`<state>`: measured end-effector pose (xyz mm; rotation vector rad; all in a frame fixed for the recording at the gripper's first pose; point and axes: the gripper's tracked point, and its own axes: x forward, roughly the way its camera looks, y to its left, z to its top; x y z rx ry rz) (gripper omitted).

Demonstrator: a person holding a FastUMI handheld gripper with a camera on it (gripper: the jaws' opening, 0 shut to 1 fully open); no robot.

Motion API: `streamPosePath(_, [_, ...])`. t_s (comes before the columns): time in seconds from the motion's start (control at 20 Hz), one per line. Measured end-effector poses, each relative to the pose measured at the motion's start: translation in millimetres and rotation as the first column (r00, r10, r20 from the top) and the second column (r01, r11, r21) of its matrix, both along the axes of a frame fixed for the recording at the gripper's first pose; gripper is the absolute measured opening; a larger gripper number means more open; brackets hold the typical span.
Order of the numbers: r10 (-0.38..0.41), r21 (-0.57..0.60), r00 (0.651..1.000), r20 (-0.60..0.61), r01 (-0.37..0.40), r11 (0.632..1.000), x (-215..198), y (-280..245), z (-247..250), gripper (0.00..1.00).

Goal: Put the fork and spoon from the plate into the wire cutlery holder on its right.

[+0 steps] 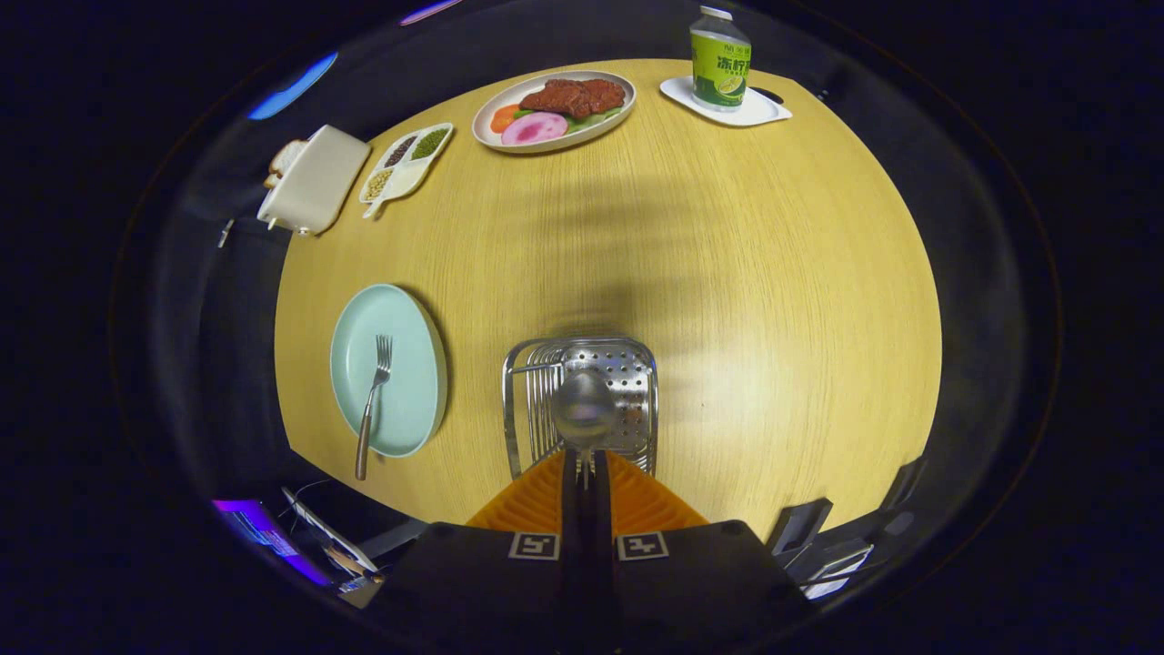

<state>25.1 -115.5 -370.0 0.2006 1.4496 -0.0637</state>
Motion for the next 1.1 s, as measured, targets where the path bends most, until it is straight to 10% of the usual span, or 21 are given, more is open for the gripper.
streamPosePath(0.25, [-0.022,0.041,1.0,0.006,0.021,0.999,9,8,3,0.2])
streamPosePath(0.55, [0.034,-0.066,0.982,0.184,-0.022,0.998,22,-12,73,1.0])
streamPosePath(1.1, [0.141,0.032,0.931,0.338,-0.161,0.986,-15,135,121,0.99])
